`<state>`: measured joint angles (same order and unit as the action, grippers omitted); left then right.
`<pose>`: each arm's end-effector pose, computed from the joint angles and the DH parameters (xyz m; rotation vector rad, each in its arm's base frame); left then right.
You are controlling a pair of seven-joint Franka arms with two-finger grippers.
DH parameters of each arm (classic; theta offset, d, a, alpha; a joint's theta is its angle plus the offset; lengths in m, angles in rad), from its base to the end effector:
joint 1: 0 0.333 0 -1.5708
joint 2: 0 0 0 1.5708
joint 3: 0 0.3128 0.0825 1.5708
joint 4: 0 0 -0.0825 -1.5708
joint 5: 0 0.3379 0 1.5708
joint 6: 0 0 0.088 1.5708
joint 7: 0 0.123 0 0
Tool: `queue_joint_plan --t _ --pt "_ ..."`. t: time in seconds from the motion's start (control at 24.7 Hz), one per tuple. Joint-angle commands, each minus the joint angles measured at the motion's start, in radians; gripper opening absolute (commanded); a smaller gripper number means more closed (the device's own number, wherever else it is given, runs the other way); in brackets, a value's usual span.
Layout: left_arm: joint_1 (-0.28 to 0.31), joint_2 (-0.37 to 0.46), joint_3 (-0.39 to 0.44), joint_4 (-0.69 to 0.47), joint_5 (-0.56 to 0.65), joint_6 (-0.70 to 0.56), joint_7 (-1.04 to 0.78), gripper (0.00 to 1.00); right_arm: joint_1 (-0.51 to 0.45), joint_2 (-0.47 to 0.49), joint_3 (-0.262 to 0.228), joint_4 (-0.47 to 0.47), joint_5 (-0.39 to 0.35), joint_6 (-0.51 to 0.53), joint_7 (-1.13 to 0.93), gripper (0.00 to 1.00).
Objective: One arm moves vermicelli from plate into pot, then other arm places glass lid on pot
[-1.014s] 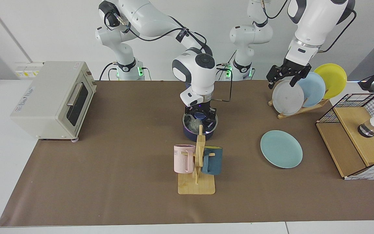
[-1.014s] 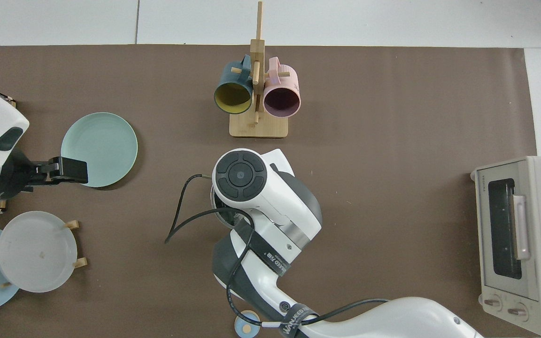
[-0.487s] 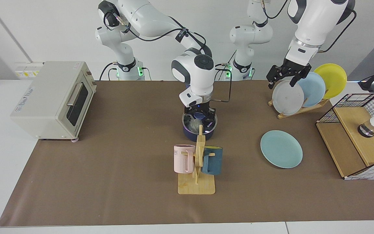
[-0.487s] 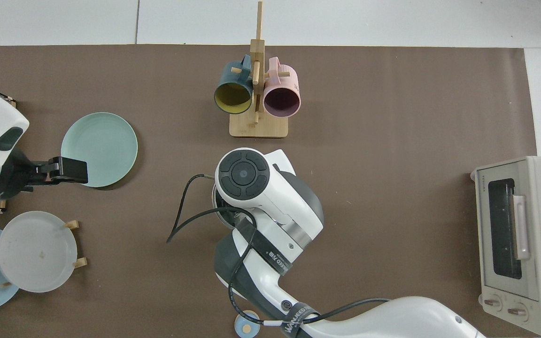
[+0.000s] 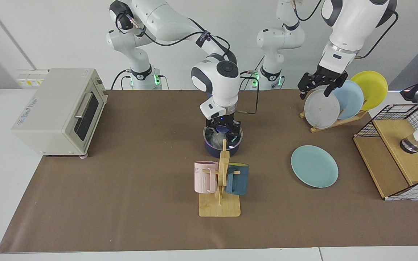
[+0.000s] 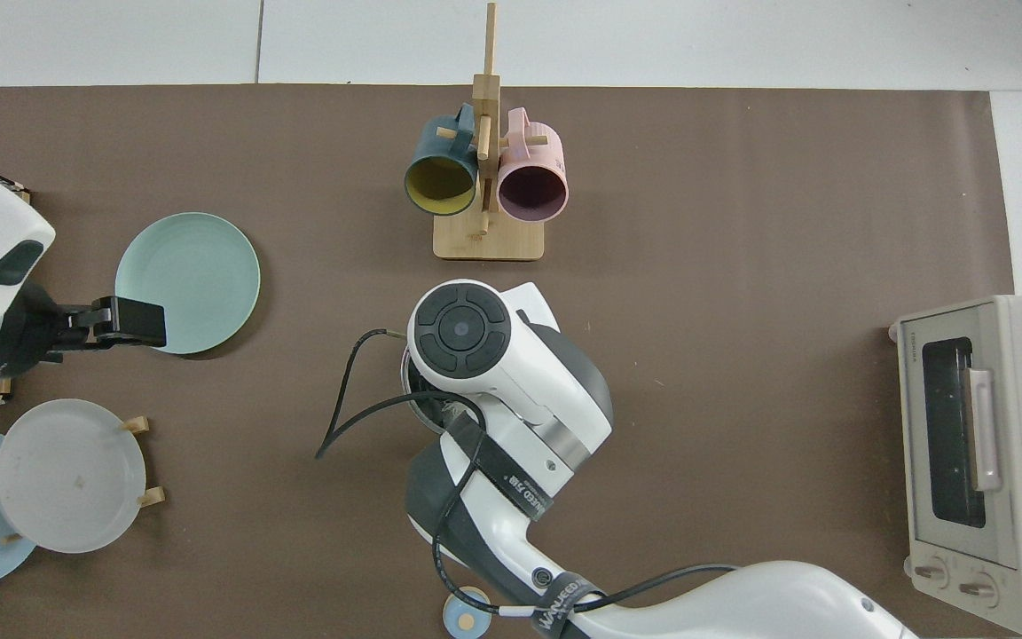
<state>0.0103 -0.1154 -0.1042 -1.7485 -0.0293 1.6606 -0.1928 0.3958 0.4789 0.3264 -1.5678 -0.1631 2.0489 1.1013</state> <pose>0.4771 -0.0511 0.5937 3.1164 0.1586 0.0377 0.5088 0.3940 0.3810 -3.0715 0.5310 -0.0255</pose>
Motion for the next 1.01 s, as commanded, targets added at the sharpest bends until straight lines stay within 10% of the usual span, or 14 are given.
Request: queue_joint_plan --t 0.0,0.61,0.65,0.77,0.97 --pt "-0.003 -0.010 0.006 -0.005 -0.007 -0.007 0.007 1.00 -0.023 -0.013 0.011 -0.043 -0.009 0.045 0.026 0.00" --pt "-0.003 -0.010 0.006 -0.005 -0.007 -0.008 0.007 1.00 -0.017 -0.019 0.009 -0.054 -0.062 0.050 0.034 0.00" --pt "-0.003 -0.010 0.006 -0.005 -0.007 -0.007 0.007 1.00 -0.018 -0.019 0.009 -0.054 -0.062 0.053 0.032 0.09" --pt "-0.003 -0.010 0.006 -0.005 -0.007 -0.007 0.007 1.00 -0.023 -0.019 0.009 -0.048 -0.065 0.054 0.020 1.00" --pt "-0.003 -0.010 0.006 -0.005 -0.007 -0.007 0.007 1.00 -0.011 -0.019 0.011 -0.014 -0.102 0.028 0.019 1.00"
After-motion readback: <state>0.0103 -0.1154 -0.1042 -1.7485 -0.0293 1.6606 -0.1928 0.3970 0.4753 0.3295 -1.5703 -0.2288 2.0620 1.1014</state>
